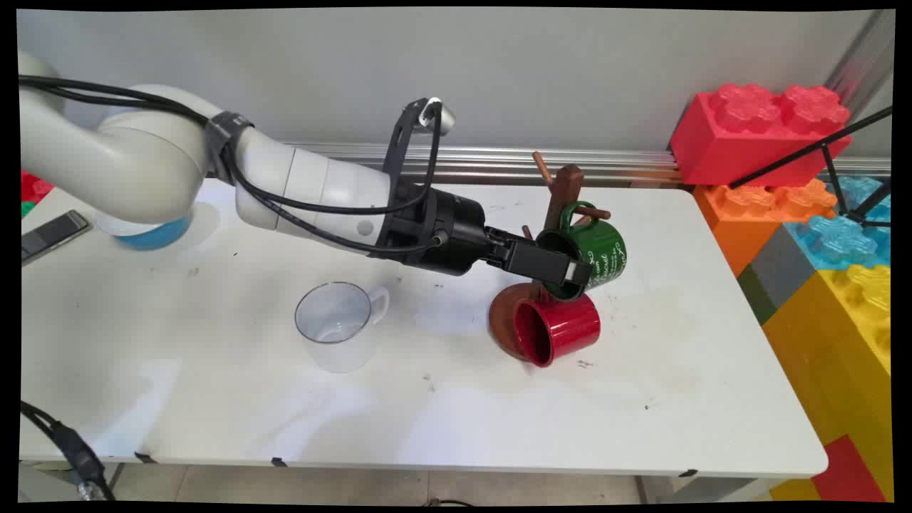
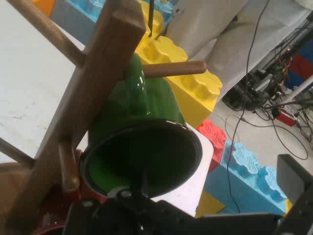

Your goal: Pick up the green mug from the rack

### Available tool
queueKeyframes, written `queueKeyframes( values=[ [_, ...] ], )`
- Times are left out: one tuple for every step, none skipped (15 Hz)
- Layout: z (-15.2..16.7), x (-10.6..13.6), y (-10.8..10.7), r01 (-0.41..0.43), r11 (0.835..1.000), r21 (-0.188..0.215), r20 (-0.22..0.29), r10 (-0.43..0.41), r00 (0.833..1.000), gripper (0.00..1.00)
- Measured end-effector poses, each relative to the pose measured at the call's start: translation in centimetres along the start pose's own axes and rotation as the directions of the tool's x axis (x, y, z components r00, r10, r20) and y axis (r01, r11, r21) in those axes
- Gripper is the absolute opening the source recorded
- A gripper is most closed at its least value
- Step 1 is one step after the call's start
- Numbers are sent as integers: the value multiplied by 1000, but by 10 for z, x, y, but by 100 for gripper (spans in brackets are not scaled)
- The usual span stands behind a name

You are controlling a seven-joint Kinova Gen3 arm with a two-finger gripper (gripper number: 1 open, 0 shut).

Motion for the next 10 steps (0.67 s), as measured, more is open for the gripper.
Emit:
queueKeyframes(
  values=[
    [1,0,0,6,1000,1,-1,-6,1000,100],
    [2,0,1,12,1000,2,-3,-12,1000,100],
    [3,1,2,18,1000,2,-4,-18,1000,100],
    [4,1,2,21,1000,2,-5,-21,1000,100],
    [5,1,3,26,1000,2,-6,-26,1000,100],
    [6,1,5,32,999,2,-8,-32,999,100],
    [7,2,6,36,999,2,-10,-36,999,100],
    [8,2,7,39,999,3,-11,-39,999,100],
    [9,2,8,42,999,5,-13,-42,999,100],
    [10,2,9,45,999,8,-14,-45,999,100]
  ],
)
